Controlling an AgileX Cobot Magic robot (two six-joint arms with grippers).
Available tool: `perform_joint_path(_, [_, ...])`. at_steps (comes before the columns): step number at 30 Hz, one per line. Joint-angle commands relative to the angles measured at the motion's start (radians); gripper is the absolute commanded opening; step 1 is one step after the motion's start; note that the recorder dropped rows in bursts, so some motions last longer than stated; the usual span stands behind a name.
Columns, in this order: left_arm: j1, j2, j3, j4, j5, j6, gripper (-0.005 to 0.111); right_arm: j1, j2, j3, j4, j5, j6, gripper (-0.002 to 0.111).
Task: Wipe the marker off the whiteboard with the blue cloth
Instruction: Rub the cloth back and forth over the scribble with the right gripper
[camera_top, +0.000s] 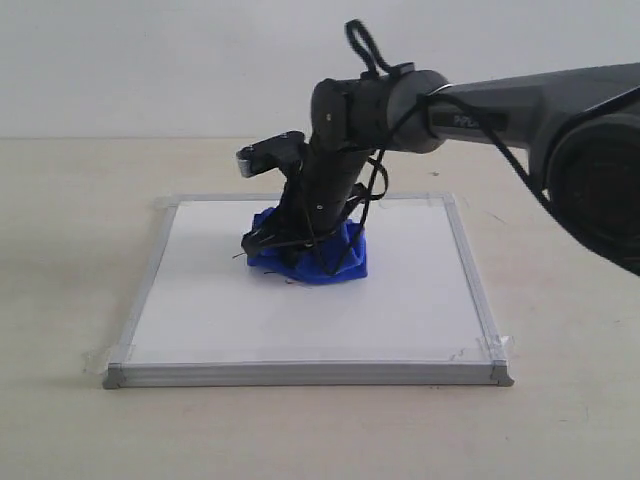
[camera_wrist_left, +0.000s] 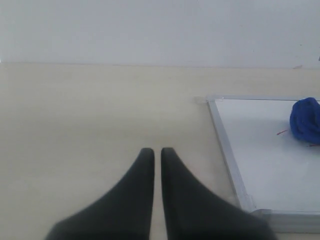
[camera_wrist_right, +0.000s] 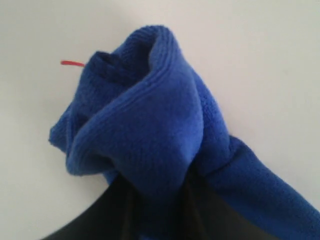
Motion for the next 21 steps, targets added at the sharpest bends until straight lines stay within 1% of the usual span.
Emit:
perform_joint_path(1, [0.001,-0.003,0.004,0.003,-0.013,0.000,0.005,0.078,0.094,-0.043,0.049,0.210,-0.156,0.000])
perform_joint_path(4, [0.001,-0.003,0.004,0.003,-0.013,0.000,0.005,0.078,0.106,-0.084,0.073,0.315,-0.252,0.000])
perform_joint_path(5, [0.001,-0.003,0.004,0.003,-0.013,0.000,0.005,0.078,0.106,-0.100,0.113,0.354,-0.287,0.000])
perform_joint_path(6, [0.001,-0.003,0.004,0.003,-0.013,0.000,0.005,0.078,0.106,-0.119,0.190,0.386,-0.308,0.000])
perform_joint_path(8, [0.001,-0.003,0.004,0.003,-0.013,0.000,0.005,0.078,0.106,-0.141,0.282,0.386,-0.311,0.000])
perform_joint_path(9, [0.001,-0.003,0.004,0.003,-0.013,0.000,0.005,0.078,0.106,-0.149,0.269,0.386,-0.311,0.000])
perform_joint_path(10, [0.001,-0.003,0.004,0.003,-0.013,0.000,0.005,0.078,0.106,-0.153,0.233,0.386,-0.311,0.000])
perform_joint_path(12, [0.001,-0.003,0.004,0.003,-0.013,0.000,0.005,0.076,0.106,-0.160,0.088,0.368,-0.257,0.000])
perform_joint_path(13, [0.001,-0.003,0.004,0.003,-0.013,0.000,0.005,0.067,0.108,-0.160,-0.063,0.329,-0.153,0.000])
perform_joint_path(15, [0.001,-0.003,0.004,0.003,-0.013,0.000,0.005,0.039,0.108,-0.160,-0.218,0.277,-0.016,0.000])
perform_joint_path(16, [0.001,-0.003,0.004,0.003,-0.013,0.000,0.005,0.031,0.108,-0.160,-0.243,0.256,0.024,0.000])
perform_joint_path(17, [0.001,-0.003,0.004,0.003,-0.013,0.000,0.005,0.016,0.108,-0.160,-0.294,0.194,0.095,0.000])
perform_joint_path(19, [0.001,-0.003,0.004,0.003,-0.013,0.000,0.005,0.004,0.108,-0.160,-0.351,0.091,0.163,0.000])
perform_joint_path(21, [0.001,-0.003,0.004,0.003,-0.013,0.000,0.005,0.004,0.108,-0.160,-0.352,0.046,0.189,0.000])
